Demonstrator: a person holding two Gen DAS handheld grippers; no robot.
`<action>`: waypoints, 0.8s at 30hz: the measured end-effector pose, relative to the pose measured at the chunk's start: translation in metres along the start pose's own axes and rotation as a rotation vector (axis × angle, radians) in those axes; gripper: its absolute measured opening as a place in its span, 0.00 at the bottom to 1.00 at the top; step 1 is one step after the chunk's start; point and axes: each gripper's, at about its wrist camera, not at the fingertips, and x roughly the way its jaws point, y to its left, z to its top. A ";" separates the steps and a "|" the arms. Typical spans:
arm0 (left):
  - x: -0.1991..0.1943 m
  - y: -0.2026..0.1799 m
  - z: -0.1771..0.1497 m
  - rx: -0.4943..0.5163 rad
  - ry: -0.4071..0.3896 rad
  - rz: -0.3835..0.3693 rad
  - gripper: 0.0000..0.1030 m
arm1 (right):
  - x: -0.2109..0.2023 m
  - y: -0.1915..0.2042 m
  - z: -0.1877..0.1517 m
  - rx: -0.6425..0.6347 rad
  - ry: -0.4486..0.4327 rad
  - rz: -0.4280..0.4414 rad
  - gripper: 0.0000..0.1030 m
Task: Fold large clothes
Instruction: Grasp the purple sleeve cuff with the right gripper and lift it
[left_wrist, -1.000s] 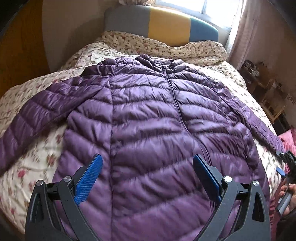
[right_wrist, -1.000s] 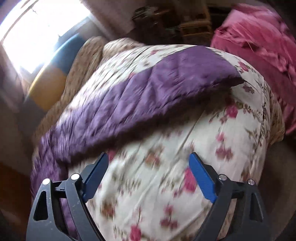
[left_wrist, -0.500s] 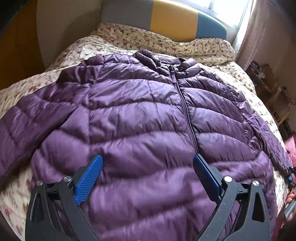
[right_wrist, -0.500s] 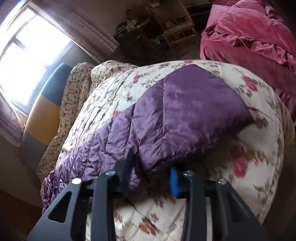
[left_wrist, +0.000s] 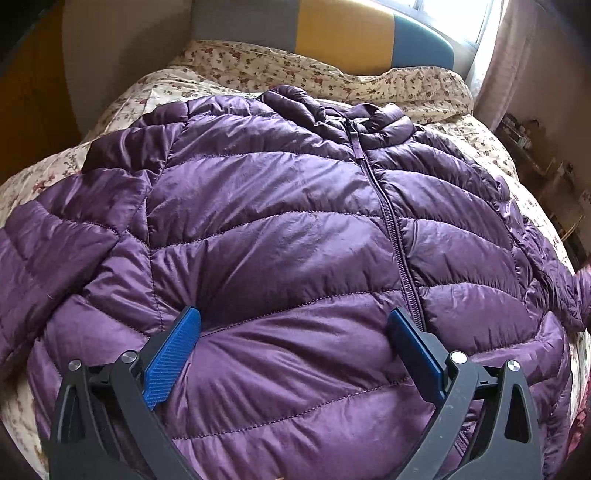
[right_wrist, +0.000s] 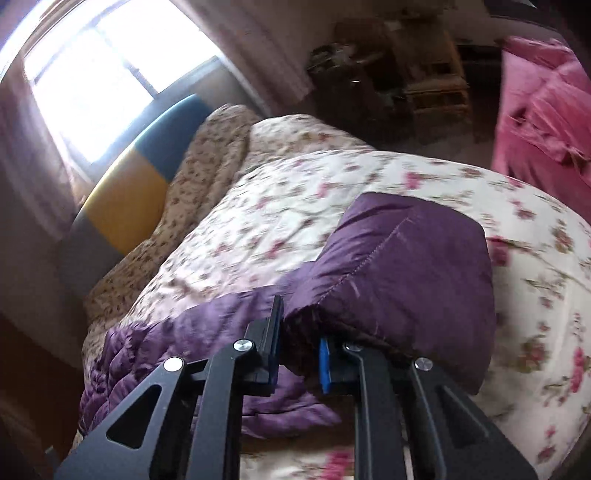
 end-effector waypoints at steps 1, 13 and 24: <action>0.000 0.001 0.000 -0.003 0.000 -0.004 0.97 | 0.003 0.006 -0.001 -0.012 0.005 0.008 0.15; 0.002 0.004 -0.003 -0.012 -0.012 -0.012 0.97 | 0.043 0.084 -0.023 -0.168 0.117 0.066 0.14; 0.002 0.001 -0.004 -0.006 -0.014 -0.005 0.97 | 0.015 -0.005 -0.004 0.121 0.076 0.048 0.68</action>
